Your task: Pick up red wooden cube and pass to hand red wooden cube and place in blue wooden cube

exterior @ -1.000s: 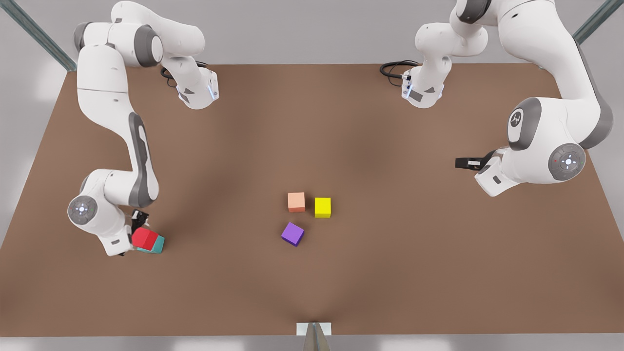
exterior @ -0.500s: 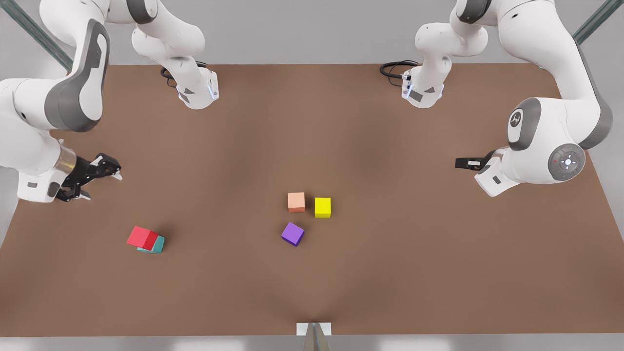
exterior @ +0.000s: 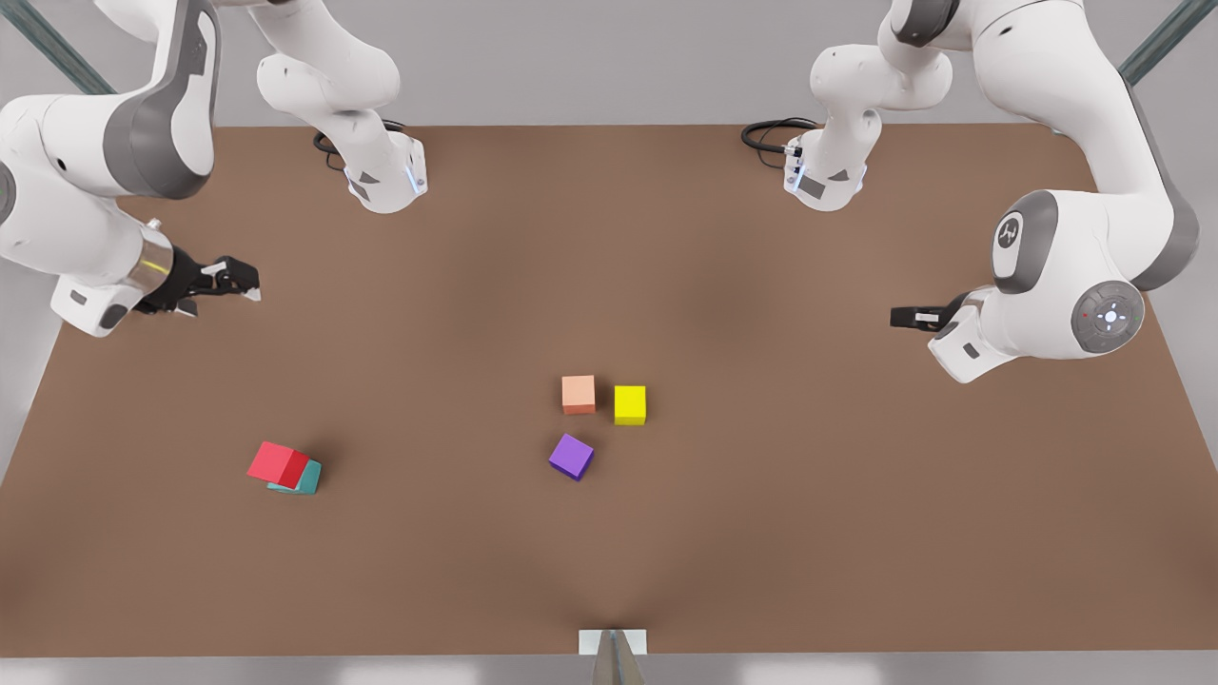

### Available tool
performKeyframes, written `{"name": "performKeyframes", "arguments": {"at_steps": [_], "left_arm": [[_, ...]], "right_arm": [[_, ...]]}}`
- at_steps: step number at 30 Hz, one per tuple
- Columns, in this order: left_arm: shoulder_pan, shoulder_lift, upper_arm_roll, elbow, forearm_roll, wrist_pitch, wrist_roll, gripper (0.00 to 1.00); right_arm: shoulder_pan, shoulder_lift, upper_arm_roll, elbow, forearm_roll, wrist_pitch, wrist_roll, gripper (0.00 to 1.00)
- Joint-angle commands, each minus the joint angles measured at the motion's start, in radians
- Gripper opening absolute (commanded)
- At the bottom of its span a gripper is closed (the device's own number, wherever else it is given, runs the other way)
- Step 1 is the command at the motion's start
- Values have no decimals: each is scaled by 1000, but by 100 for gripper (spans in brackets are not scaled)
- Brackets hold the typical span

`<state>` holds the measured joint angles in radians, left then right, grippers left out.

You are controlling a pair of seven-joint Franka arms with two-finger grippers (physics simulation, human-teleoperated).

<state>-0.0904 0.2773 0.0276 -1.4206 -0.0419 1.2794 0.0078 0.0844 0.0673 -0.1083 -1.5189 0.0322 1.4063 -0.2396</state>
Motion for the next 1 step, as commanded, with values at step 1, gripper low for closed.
{"name": "performKeyframes", "arguments": {"at_steps": [1], "left_arm": [[1,-1,0,2,1,0,0,100]], "right_arm": [[5,-6,-1,-10,-2,39,315,100]]}}
